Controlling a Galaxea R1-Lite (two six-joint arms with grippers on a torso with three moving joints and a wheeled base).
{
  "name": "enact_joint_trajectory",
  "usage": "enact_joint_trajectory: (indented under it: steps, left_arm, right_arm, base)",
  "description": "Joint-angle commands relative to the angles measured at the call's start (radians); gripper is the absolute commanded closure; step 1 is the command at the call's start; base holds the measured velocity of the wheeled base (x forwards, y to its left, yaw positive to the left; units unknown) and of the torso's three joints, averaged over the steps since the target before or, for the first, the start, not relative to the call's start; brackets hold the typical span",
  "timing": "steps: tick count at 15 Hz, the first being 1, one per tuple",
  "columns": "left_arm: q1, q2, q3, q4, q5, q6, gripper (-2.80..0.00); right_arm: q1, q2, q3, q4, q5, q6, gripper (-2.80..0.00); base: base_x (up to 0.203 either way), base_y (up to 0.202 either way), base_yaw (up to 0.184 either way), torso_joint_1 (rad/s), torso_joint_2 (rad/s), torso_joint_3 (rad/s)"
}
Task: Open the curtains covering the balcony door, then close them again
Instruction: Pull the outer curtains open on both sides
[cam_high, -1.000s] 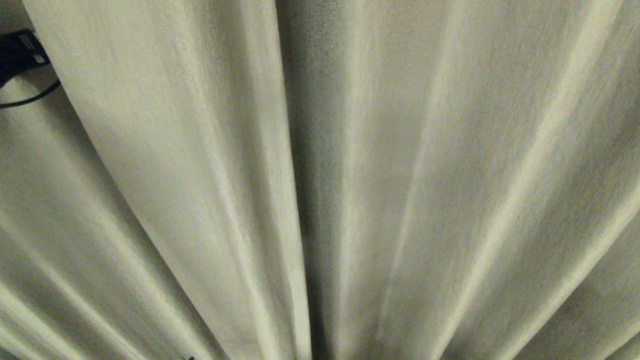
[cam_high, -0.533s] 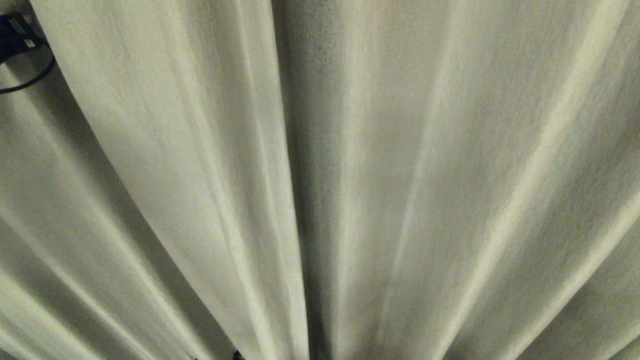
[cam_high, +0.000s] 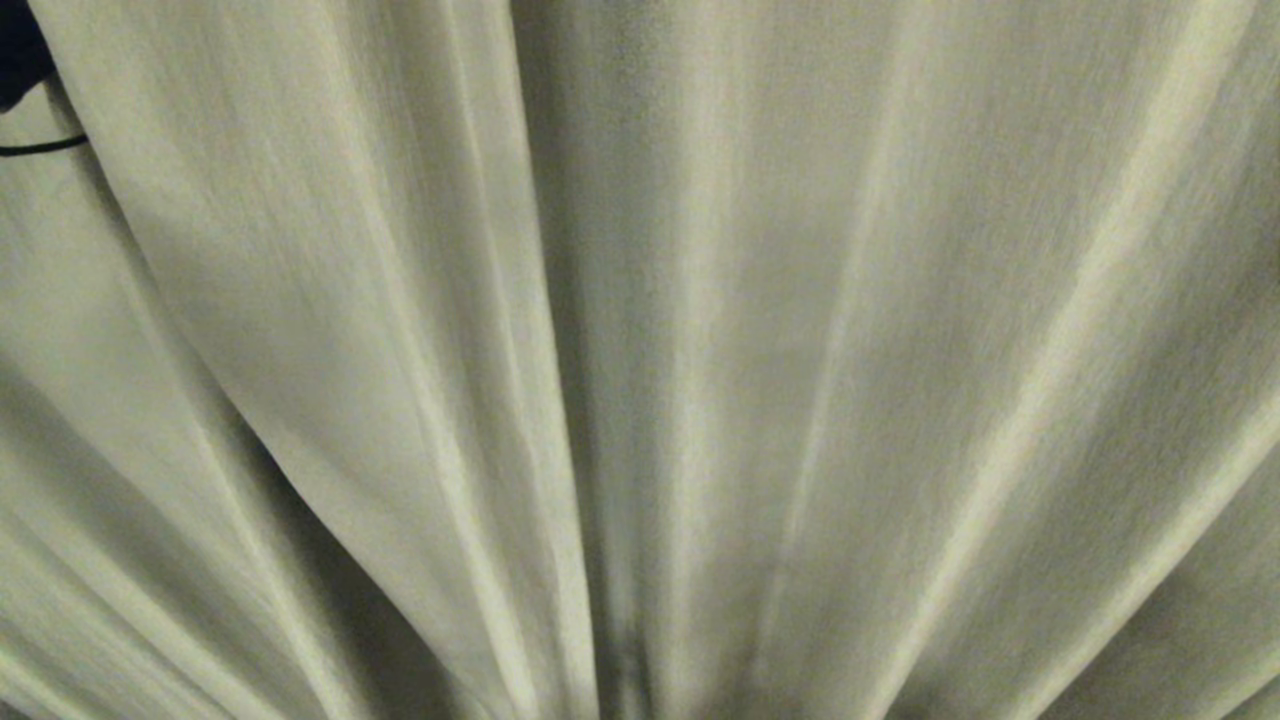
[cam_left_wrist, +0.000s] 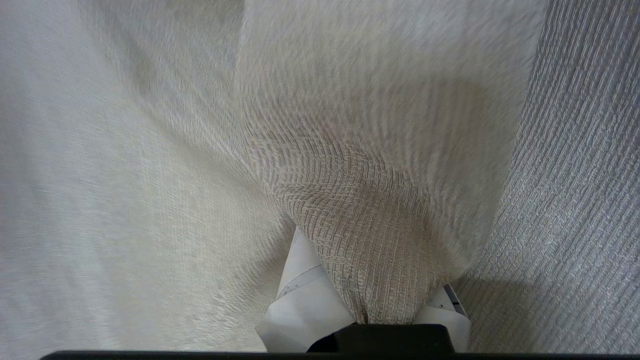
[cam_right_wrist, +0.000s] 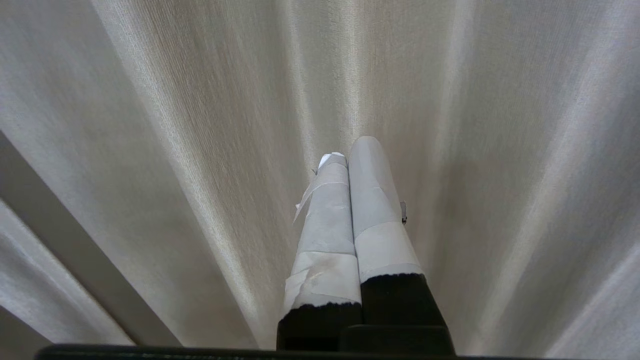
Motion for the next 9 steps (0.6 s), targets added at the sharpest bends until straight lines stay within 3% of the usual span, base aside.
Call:
enact_joint_trajectory:
  steps: [1,7,9]
  left_arm:
    - [0.017,-0.006,0.000,-0.004,-0.001,0.004,0.00]
    - [0.195,-0.021,0.000,-0.014,-0.001,0.037,0.00]
    - [0.260,-0.009,0.000,-0.081,0.000,0.029,0.00]
  right_arm:
    - [0.000,0.000,0.000,-0.001,0.000,0.000,0.00]
    - [0.000,0.000,0.000,-0.001,0.000,0.000,0.00]
    - [0.001,0.000,0.000,-0.001,0.000,0.000,0.00]
  base:
    - [0.000,0.000,0.000,0.000,0.00,0.000]
    - [0.000,0.000,0.000,0.000,0.00,0.000]
    - [0.000,0.000,0.000,0.000,0.00,0.000]
